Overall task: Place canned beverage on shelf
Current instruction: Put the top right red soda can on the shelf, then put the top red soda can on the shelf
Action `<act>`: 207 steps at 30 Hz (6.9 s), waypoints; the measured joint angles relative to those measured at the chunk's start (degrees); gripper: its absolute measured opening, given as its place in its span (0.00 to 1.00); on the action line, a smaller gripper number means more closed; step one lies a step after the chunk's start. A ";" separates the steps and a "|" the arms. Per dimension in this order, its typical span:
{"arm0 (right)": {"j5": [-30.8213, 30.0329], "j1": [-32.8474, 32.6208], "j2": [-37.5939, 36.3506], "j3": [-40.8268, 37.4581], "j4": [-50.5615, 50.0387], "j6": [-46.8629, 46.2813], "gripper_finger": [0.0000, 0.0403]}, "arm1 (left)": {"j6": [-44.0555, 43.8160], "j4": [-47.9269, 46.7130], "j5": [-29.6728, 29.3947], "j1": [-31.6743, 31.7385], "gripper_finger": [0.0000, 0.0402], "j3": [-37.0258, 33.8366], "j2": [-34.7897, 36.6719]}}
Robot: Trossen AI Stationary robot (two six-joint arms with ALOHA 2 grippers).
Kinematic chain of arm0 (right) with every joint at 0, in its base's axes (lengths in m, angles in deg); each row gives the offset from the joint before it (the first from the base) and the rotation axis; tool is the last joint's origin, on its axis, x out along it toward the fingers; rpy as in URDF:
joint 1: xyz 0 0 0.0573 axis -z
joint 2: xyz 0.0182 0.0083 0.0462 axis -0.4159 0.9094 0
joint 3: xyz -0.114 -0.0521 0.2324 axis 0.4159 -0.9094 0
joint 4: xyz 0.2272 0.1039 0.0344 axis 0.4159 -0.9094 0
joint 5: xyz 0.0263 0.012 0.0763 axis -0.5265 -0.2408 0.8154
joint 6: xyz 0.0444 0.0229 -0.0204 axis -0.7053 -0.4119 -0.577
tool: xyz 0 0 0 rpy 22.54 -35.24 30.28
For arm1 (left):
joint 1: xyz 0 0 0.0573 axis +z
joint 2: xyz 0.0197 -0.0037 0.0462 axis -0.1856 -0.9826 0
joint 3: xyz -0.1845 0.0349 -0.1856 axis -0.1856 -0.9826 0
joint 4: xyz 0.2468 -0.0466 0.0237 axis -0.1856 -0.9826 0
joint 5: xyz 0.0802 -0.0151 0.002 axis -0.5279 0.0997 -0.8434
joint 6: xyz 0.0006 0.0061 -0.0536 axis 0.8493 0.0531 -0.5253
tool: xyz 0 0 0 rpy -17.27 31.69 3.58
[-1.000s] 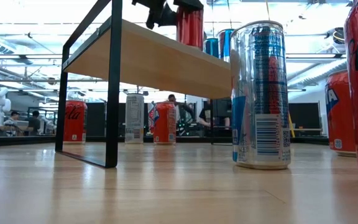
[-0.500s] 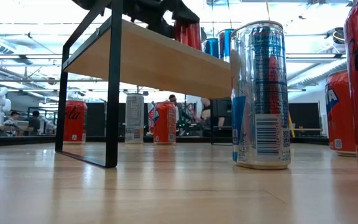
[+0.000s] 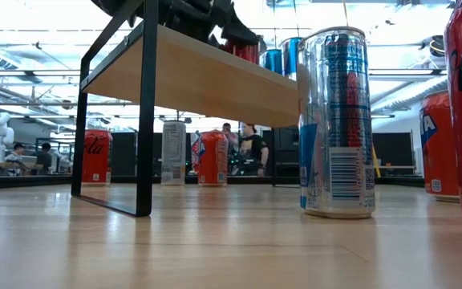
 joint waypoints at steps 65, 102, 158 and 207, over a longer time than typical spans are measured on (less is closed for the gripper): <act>-0.07 0.00 1.59 -0.02 1.68 -0.20 0.90 | -11.23 -17.57 -5.19 -0.02 0.90 0.09 10.92; -9.37 0.04 6.38 -0.02 0.54 -4.43 0.90 | -35.36 -65.24 1.39 5.83 0.90 4.88 18.78; -9.18 0.02 8.06 -0.02 -2.47 -15.22 0.90 | -24.44 -82.45 5.63 35.08 1.00 4.88 11.59; -9.51 0.02 8.06 -0.02 -3.65 -16.52 0.90 | -17.96 -82.63 7.93 38.56 0.76 4.83 1.06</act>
